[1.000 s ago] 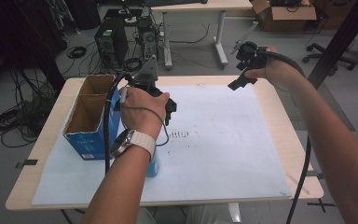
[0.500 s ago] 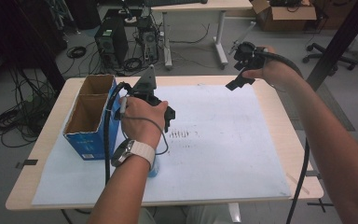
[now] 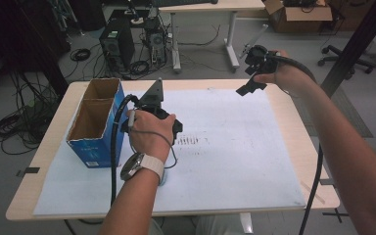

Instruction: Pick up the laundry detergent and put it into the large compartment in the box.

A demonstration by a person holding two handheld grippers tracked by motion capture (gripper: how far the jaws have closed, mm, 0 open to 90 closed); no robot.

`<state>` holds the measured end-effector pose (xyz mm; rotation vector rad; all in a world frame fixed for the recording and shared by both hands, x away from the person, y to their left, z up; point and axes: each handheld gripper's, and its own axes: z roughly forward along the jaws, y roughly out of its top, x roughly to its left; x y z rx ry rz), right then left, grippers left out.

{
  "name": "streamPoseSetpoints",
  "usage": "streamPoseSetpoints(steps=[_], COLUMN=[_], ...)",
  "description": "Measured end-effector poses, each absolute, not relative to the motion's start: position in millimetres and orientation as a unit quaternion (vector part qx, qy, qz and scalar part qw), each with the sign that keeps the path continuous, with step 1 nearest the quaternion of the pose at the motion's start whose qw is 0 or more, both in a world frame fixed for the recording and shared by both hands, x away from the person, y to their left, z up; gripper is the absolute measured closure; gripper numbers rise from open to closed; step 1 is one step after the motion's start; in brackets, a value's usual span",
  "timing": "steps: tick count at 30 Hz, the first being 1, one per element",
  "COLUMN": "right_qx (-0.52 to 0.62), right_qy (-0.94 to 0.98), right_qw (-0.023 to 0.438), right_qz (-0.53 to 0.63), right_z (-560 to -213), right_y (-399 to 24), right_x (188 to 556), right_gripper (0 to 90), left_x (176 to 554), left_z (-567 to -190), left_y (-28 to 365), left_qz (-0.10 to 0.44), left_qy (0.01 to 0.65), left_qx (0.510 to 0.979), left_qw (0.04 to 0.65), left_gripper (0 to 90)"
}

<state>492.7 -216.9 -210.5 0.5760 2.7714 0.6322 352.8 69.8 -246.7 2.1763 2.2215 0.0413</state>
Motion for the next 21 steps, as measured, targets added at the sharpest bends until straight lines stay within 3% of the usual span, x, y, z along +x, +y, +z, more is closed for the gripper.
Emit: streamPoseSetpoints(steps=[21], right_qx=[0.195], right_qy=[0.949], right_qw=[0.115], right_qz=[0.219], right_z=[-214.8], right_y=[-213.4], right_x=[493.3], right_gripper=[8.9], left_x=[351.7], left_z=[-274.6], left_y=[73.7], left_qz=[0.002], left_qy=[0.719], left_qx=[0.695], left_qw=[0.005], left_gripper=[5.8])
